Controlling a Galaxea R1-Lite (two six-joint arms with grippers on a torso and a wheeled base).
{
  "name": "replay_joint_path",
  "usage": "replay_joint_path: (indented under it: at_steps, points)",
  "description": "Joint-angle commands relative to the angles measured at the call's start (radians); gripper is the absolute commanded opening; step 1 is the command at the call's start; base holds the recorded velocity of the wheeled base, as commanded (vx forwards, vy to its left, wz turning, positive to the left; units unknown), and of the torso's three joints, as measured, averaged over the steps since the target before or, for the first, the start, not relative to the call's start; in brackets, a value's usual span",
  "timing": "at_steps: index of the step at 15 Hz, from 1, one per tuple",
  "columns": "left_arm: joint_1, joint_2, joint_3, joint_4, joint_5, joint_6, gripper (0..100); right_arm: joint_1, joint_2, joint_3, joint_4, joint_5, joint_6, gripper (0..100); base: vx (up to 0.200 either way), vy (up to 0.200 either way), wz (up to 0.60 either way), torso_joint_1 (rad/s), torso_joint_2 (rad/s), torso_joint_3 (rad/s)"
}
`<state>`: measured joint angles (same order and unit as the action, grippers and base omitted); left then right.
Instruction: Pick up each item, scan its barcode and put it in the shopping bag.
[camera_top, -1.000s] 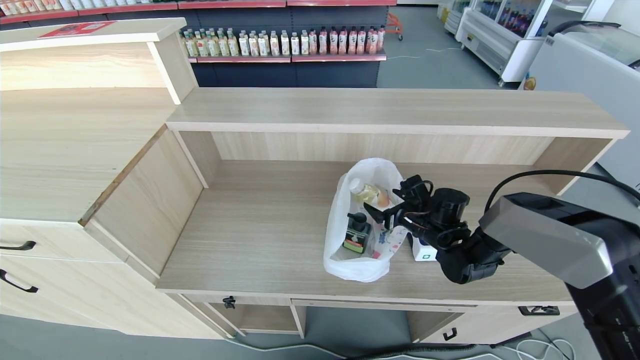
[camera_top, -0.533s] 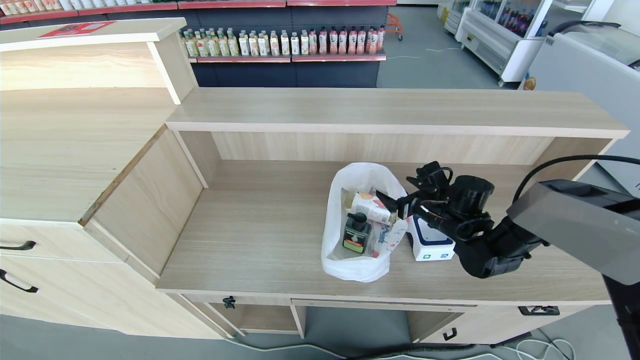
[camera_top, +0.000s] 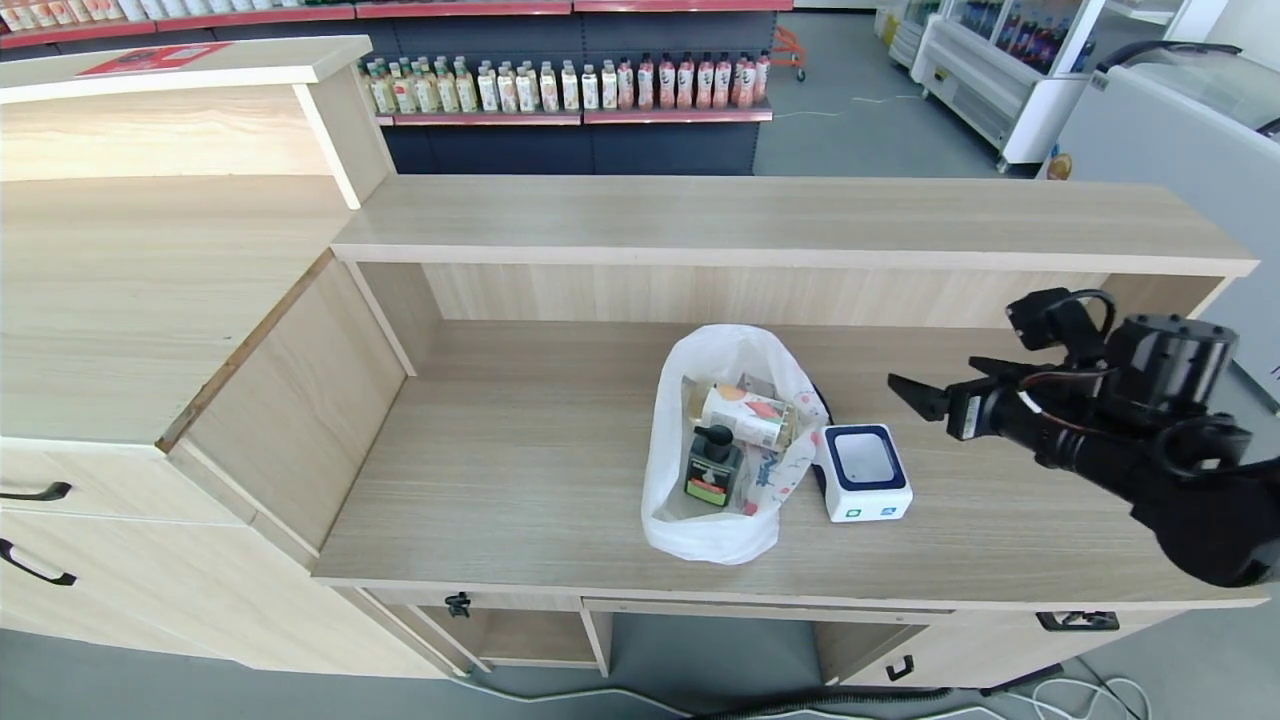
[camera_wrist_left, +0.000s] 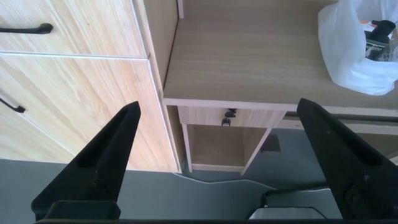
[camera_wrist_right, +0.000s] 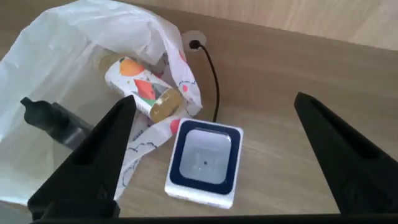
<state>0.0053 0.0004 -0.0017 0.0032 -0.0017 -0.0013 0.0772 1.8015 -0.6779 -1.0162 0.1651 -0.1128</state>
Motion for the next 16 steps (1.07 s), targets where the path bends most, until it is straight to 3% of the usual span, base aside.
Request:
replay_joint_path:
  at_steps: [1,4,5,9,16]
  points:
    - [-0.001,0.0,0.0,0.0,0.0,0.0,100,-0.054,-0.695,0.363,0.426,-0.225,0.104,100,0.0,0.0,0.0,0.0,0.0,0.0]
    - [-0.001,0.0,0.0,0.0,0.0,0.0,100,-0.057,-1.097,0.644,0.53,-0.256,0.099,100,0.0,0.0,0.0,0.0,0.0,0.0]
    - [0.001,0.0,0.0,0.0,0.0,0.0,100,-0.057,-1.157,0.675,0.548,-0.256,0.097,100,0.0,0.0,0.0,0.0,0.0,0.0]
    - [0.001,0.0,0.0,0.0,0.0,0.0,100,-0.082,-1.726,0.672,1.038,-0.191,0.081,100,0.0,0.0,0.0,0.0,0.0,0.0]
    - [0.001,0.0,0.0,0.0,0.0,0.0,100,-0.076,-1.801,0.673,1.021,-0.191,0.061,100,0.0,0.0,0.0,0.0,0.0,0.0]
